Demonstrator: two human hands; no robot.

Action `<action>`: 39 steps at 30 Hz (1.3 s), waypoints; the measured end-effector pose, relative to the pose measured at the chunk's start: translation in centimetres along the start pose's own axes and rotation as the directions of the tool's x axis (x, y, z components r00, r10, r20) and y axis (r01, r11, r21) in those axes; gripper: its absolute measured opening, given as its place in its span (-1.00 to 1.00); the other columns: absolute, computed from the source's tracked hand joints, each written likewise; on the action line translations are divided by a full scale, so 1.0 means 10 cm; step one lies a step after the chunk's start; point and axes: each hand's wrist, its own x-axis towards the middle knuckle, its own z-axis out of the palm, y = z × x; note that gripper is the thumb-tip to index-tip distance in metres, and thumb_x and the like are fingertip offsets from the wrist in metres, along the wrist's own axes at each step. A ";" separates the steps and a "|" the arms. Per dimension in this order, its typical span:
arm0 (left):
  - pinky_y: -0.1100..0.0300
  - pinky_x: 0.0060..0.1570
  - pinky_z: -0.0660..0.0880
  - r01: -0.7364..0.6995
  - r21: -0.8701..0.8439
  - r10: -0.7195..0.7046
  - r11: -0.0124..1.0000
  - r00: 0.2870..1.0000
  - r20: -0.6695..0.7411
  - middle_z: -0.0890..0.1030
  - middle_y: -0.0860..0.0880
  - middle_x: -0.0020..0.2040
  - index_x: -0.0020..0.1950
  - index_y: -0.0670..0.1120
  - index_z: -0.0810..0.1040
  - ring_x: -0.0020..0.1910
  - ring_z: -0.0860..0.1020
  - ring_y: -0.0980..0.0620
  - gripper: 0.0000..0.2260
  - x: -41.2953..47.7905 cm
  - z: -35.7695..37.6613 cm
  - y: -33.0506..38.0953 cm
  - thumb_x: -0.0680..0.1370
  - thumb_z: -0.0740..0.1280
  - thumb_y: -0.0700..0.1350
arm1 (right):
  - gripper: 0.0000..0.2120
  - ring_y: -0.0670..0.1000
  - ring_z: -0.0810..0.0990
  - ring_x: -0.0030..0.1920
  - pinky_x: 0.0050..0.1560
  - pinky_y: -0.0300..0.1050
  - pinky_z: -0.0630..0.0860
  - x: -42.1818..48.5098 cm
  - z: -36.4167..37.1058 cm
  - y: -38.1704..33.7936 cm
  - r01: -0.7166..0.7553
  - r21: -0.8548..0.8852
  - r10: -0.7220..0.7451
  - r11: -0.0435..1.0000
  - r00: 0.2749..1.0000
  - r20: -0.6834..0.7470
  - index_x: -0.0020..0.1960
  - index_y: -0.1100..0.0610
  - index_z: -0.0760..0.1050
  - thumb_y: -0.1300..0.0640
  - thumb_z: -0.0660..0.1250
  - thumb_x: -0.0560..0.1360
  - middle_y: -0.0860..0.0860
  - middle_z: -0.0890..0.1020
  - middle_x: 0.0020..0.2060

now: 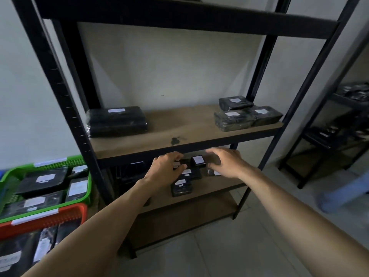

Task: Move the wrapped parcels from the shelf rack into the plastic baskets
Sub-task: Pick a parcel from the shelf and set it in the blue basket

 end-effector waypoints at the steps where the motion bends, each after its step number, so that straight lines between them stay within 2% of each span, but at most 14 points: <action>1: -0.03 0.22 0.45 0.009 -0.003 -0.009 1.000 1.000 -0.008 0.60 0.03 0.16 0.27 0.01 0.49 0.15 0.54 0.02 -0.67 0.11 0.06 0.06 0.54 0.34 0.05 | -0.50 0.02 0.40 0.38 0.25 -0.08 0.30 0.09 -0.03 0.16 -0.003 0.002 0.003 1.000 1.000 -0.004 0.46 -0.04 0.33 -0.05 0.33 0.55 -0.05 0.42 0.40; 5: 0.03 0.22 0.46 0.061 -0.046 -0.064 0.997 0.995 -0.073 0.59 0.01 0.20 0.30 -0.02 0.49 0.18 0.53 0.03 -0.63 0.58 0.32 0.34 0.52 0.36 0.06 | -0.46 0.08 0.32 0.43 0.38 0.12 0.25 0.50 -0.19 0.80 -0.013 0.035 0.014 0.999 1.000 -0.027 0.47 -0.06 0.29 -0.08 0.33 0.53 -0.02 0.36 0.44; 12: -0.01 0.20 0.45 0.158 -0.129 -0.182 0.979 0.962 -0.202 0.62 -0.01 0.14 0.23 -0.05 0.53 0.14 0.55 -0.03 -0.64 1.41 0.78 0.91 0.53 0.33 0.11 | -0.36 0.18 0.22 0.46 0.38 0.20 0.22 1.14 -0.52 1.69 -0.043 -0.076 0.026 0.996 0.976 -0.218 0.52 0.01 0.19 -0.15 0.31 0.53 0.08 0.22 0.48; 15: -0.03 0.21 0.44 0.232 -0.216 -0.283 0.949 0.926 -0.248 0.63 0.00 0.10 0.22 -0.03 0.53 0.13 0.55 -0.03 -0.61 1.68 0.90 1.07 0.52 0.30 0.19 | -0.32 0.18 0.13 0.50 0.42 0.22 0.12 1.33 -0.58 1.95 -0.069 -0.138 0.038 0.988 0.977 -0.212 0.54 -0.02 0.15 -0.18 0.30 0.52 0.09 0.15 0.52; 19: -0.05 0.22 0.43 0.313 -0.211 -0.361 0.926 0.897 -0.255 0.63 -0.02 0.13 0.25 -0.05 0.51 0.13 0.55 -0.04 -0.55 1.97 1.01 1.17 0.53 0.26 0.23 | -0.42 0.13 0.21 0.47 0.43 0.15 0.09 1.39 -0.48 2.24 -0.028 -0.153 0.009 0.988 0.992 -0.126 0.50 -0.02 0.24 -0.16 0.28 0.55 0.05 0.29 0.47; 22: -0.07 0.22 0.42 0.360 -0.191 -0.400 0.913 0.882 -0.251 0.62 -0.03 0.15 0.27 -0.06 0.50 0.12 0.55 -0.06 -0.53 2.14 1.05 1.19 0.55 0.21 0.24 | -0.53 0.11 0.32 0.39 0.40 0.10 0.14 1.38 -0.38 2.34 0.091 -0.106 -0.110 0.990 0.974 -0.199 0.43 -0.04 0.35 -0.05 0.31 0.55 0.00 0.39 0.37; 24: -0.05 0.22 0.39 0.405 -0.143 -0.429 0.903 0.867 -0.252 0.63 -0.02 0.11 0.22 -0.05 0.52 0.09 0.54 -0.07 -0.55 2.24 1.08 1.20 0.56 0.18 0.25 | -0.60 0.07 0.39 0.32 0.36 0.08 0.17 1.41 -0.41 2.36 0.168 -0.092 -0.185 0.981 0.956 -0.229 0.36 -0.04 0.43 -0.02 0.34 0.54 -0.04 0.46 0.29; 27: -0.01 0.12 0.33 0.461 -0.100 -0.471 0.882 0.844 -0.259 0.64 -0.02 -0.01 0.09 -0.02 0.59 -0.05 0.52 -0.05 -0.63 2.35 1.12 1.21 0.56 0.18 0.21 | -0.58 0.01 0.41 0.26 0.30 0.02 0.16 1.50 -0.52 2.38 0.227 0.013 -0.221 0.974 0.958 -0.185 0.29 -0.04 0.47 -0.12 0.40 0.48 -0.09 0.51 0.20; 29: 0.01 0.12 0.32 0.479 -0.114 -0.491 0.871 0.830 -0.265 0.64 -0.01 0.00 0.13 -0.01 0.58 -0.04 0.51 -0.04 -0.70 2.38 1.15 1.21 0.56 0.24 0.15 | -0.50 0.00 0.43 0.24 0.28 0.02 0.17 1.59 -0.60 2.39 0.234 0.084 -0.221 0.969 0.965 -0.138 0.29 -0.06 0.46 -0.18 0.44 0.42 -0.10 0.53 0.16; 31: 0.02 0.17 0.38 0.480 -0.164 -0.507 0.862 0.818 -0.272 0.64 0.00 0.03 0.16 0.00 0.55 0.03 0.54 -0.05 -0.73 2.38 1.16 1.21 0.55 0.28 0.10 | -0.35 0.03 0.39 0.28 0.29 0.05 0.17 1.67 -0.67 2.39 0.237 0.078 -0.231 0.968 0.969 -0.083 0.37 -0.08 0.38 -0.22 0.48 0.36 -0.07 0.49 0.21; 33: -0.03 0.20 0.41 0.464 -0.214 -0.509 0.859 0.815 -0.276 0.65 0.00 0.02 0.17 0.00 0.54 0.06 0.56 -0.05 -0.75 2.36 1.18 1.21 0.54 0.32 0.05 | -0.08 0.09 0.23 0.39 0.39 0.12 0.11 1.78 -0.74 2.37 0.226 0.013 -0.226 0.974 0.974 0.012 0.50 -0.10 0.19 -0.28 0.53 0.27 -0.01 0.30 0.37; 35: -0.06 0.21 0.41 0.444 -0.242 -0.501 0.863 0.815 -0.290 0.65 0.04 0.00 0.17 0.01 0.53 0.06 0.56 -0.02 -0.74 2.32 1.19 1.19 0.51 0.36 0.03 | 0.20 0.11 -0.02 0.51 0.46 0.21 -0.03 1.91 -0.80 2.36 0.213 -0.049 -0.205 0.976 0.969 0.138 0.57 -0.11 -0.06 -0.33 0.56 0.15 -0.03 0.00 0.51; 37: -0.07 0.21 0.42 0.427 -0.257 -0.492 0.867 0.815 -0.305 0.65 0.08 -0.01 0.17 0.02 0.52 0.05 0.57 0.02 -0.72 2.28 1.20 1.17 0.49 0.39 0.04 | 0.36 0.13 -0.23 0.54 0.47 0.27 -0.13 2.04 -0.85 2.35 0.213 -0.090 -0.184 0.973 0.949 0.257 0.57 -0.13 -0.22 -0.34 0.59 0.07 -0.04 -0.24 0.55; 39: -0.06 0.21 0.42 0.412 -0.253 -0.478 0.875 0.820 -0.316 0.65 0.09 0.01 0.16 0.03 0.52 0.06 0.56 0.04 -0.72 2.26 1.21 1.14 0.49 0.39 0.05 | 0.38 0.13 -0.24 0.54 0.46 0.30 -0.12 2.13 -0.87 2.34 0.216 -0.080 -0.183 0.973 0.936 0.302 0.57 -0.12 -0.25 -0.29 0.62 0.06 -0.04 -0.22 0.56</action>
